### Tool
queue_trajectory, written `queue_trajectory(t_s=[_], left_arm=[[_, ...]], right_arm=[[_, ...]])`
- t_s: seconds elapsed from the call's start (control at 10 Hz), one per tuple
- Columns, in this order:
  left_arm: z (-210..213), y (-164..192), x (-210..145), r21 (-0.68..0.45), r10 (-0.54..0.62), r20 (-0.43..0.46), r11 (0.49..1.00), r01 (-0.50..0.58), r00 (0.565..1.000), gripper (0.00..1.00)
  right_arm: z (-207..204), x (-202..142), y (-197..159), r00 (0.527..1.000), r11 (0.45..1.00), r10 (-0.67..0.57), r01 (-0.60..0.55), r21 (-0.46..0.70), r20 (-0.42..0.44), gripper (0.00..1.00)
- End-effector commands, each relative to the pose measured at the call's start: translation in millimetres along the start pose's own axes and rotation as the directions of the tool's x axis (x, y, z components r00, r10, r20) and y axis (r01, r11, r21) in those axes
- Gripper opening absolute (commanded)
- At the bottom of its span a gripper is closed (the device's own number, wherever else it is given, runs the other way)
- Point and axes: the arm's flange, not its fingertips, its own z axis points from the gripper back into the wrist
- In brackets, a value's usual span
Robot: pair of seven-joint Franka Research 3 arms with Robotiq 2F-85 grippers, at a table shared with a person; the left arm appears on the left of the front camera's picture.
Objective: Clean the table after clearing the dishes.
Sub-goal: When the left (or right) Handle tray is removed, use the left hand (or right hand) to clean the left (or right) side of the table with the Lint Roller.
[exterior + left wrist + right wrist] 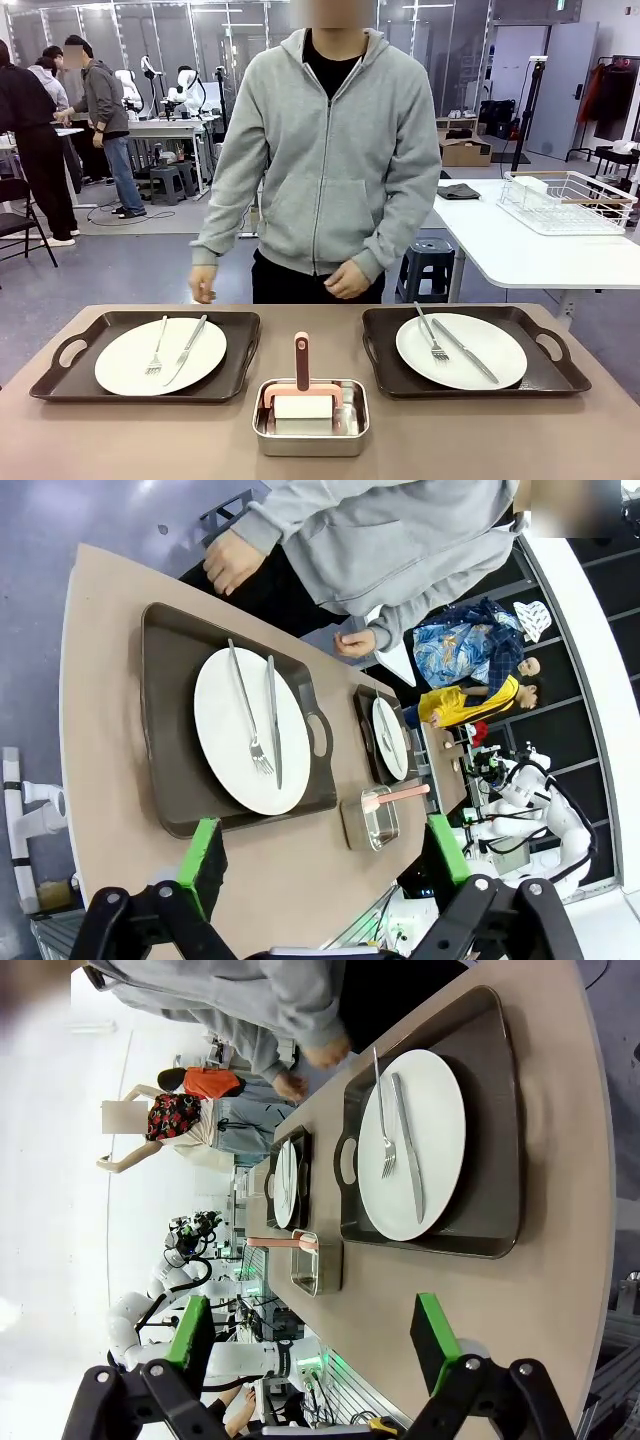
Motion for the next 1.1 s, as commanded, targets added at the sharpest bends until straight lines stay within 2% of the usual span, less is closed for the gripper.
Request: queue_trajectory(t_s=[0.0, 1.0], left_arm=[[2.0, -0.8, 0.0, -0.001, -0.004, 0.003, 1.000, 0.004, 1.000, 1.00], [2.0, -0.8, 0.0, -0.001, -0.004, 0.003, 1.000, 0.004, 1.000, 1.00]], right_arm=[[0.7, -0.7, 0.2, 1.000, 1.000, 0.000, 0.000, 0.002, 0.000, 1.00], [0.7, -0.7, 0.2, 1.000, 1.000, 0.000, 0.000, 0.002, 0.000, 1.00]])
